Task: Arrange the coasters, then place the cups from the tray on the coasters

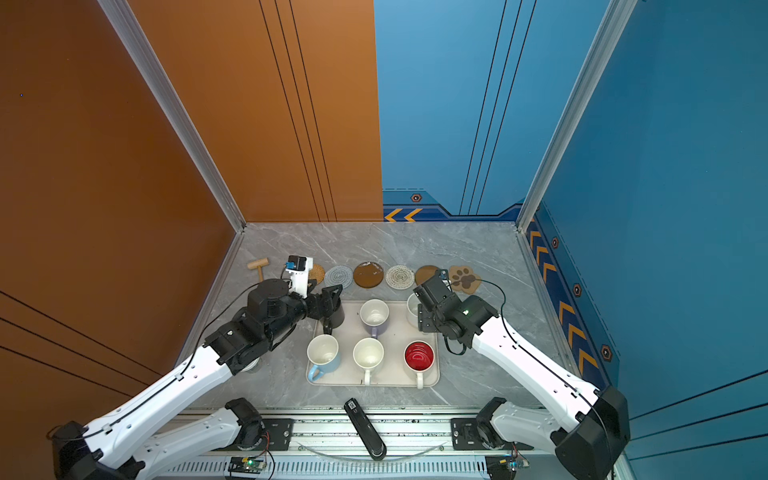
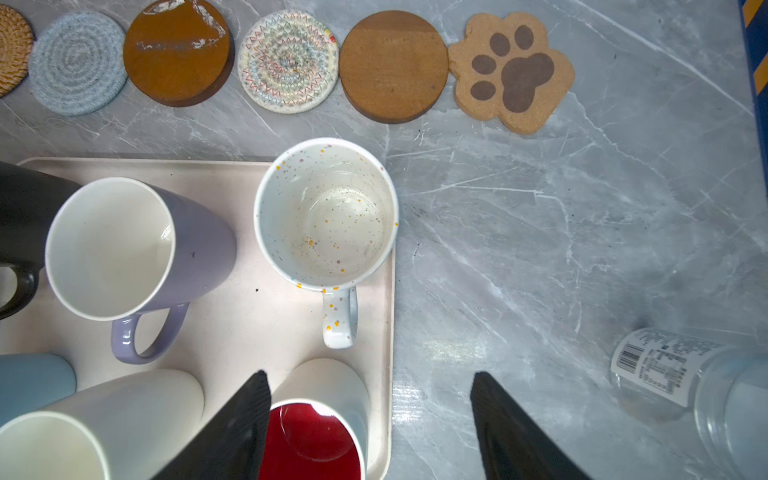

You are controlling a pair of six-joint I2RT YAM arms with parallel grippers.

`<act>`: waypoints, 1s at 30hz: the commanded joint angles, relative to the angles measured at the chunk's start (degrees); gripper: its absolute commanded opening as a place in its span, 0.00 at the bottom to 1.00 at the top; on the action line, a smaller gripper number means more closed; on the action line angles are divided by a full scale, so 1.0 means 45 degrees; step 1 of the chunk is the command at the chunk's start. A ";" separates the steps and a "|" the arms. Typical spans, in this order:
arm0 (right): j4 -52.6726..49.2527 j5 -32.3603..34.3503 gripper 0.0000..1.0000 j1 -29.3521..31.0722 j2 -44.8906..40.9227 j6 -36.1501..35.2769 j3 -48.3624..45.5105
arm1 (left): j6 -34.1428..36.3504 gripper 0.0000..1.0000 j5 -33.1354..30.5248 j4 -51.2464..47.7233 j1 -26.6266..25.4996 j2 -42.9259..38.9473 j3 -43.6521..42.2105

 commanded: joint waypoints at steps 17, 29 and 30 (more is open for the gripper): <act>0.1180 -0.1585 0.51 -0.0122 0.2355 -0.0128 -0.0650 | -0.0104 0.91 0.0259 0.0926 -0.0085 0.0316 -0.0467; 0.1728 -0.2052 0.48 -0.0381 0.3141 -0.0305 -0.0743 | -0.0308 0.92 0.0475 0.1291 -0.0066 0.0550 -0.0354; 0.1744 -0.2091 0.48 -0.0425 0.3229 -0.0322 -0.0733 | -0.0310 0.91 0.0490 0.1333 -0.0057 0.0569 -0.0355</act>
